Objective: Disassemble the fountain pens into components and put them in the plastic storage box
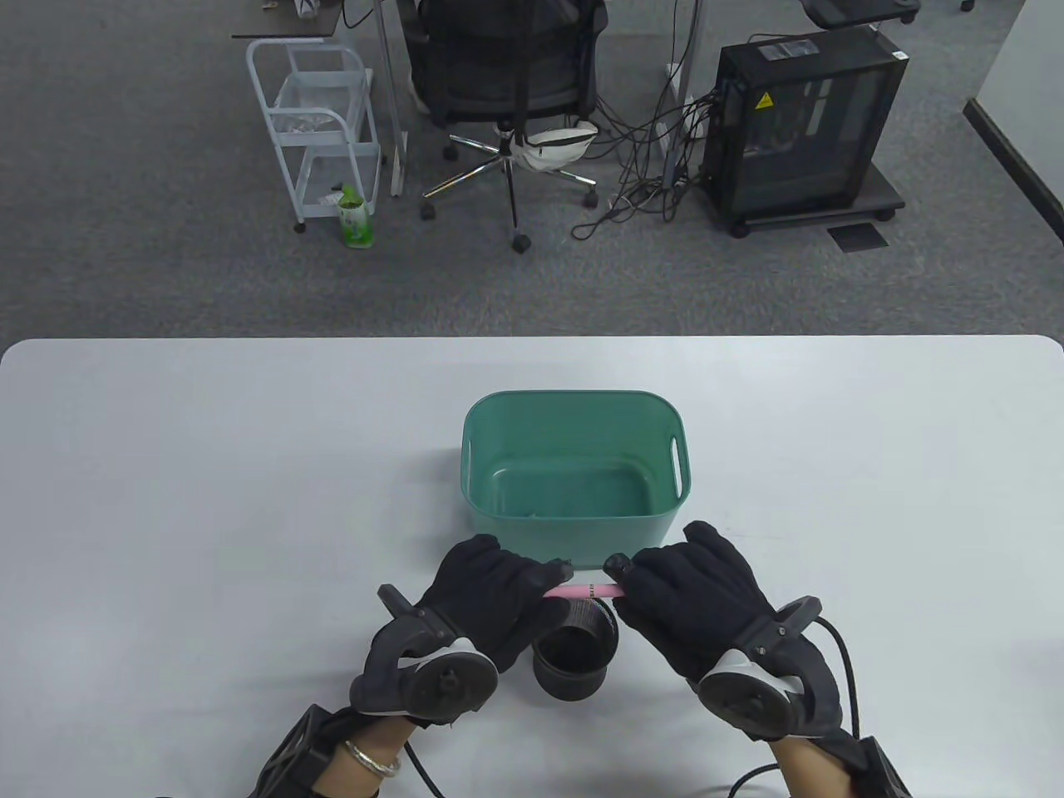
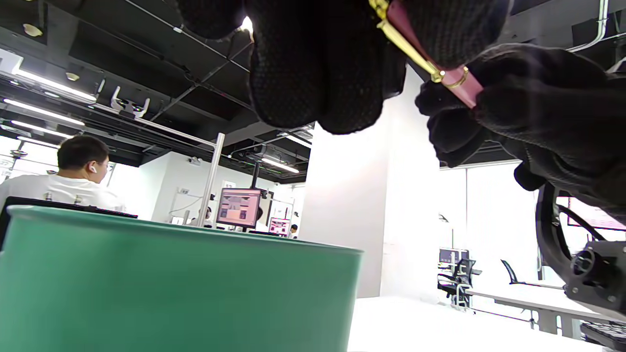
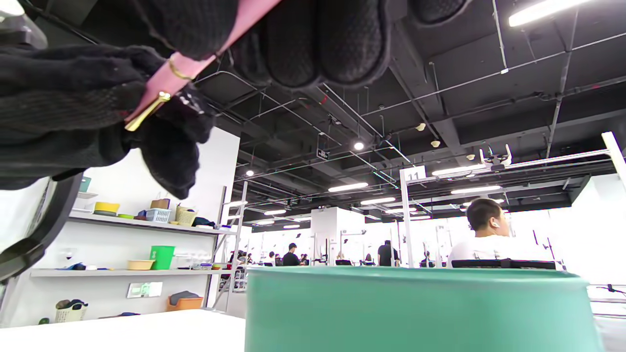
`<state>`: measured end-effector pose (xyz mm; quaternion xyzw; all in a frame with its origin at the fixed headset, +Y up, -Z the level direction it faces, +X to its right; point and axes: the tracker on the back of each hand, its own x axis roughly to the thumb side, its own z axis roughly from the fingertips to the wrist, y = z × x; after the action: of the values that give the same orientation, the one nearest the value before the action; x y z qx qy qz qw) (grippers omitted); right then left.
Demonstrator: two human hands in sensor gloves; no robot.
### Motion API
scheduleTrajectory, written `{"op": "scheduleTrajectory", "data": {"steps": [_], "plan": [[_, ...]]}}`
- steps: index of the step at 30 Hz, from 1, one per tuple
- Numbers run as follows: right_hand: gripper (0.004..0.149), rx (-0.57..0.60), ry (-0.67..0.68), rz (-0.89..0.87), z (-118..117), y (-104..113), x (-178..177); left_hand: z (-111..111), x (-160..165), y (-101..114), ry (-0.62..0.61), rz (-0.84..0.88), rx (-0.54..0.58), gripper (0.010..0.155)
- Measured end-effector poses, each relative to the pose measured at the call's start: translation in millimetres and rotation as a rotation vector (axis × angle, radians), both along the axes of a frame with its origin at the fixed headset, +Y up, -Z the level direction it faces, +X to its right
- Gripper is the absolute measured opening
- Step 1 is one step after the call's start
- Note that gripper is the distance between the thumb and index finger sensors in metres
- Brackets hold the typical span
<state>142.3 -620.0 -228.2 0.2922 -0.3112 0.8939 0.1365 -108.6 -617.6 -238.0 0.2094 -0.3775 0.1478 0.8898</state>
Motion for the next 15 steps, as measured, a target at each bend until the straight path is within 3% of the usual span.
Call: {"op": "scheduleTrajectory", "data": {"steps": [8,15], "plan": [[0.043,-0.124,0.11,-0.095,-0.8,8.2,3.9,9.9,-6.2,11.9,-0.063,0.046,0.123,0.048],[0.043,-0.183,0.153,-0.13,-3.1,11.2,6.7,11.1,-7.5,17.0,-0.084,0.04,0.093,0.048]]}}
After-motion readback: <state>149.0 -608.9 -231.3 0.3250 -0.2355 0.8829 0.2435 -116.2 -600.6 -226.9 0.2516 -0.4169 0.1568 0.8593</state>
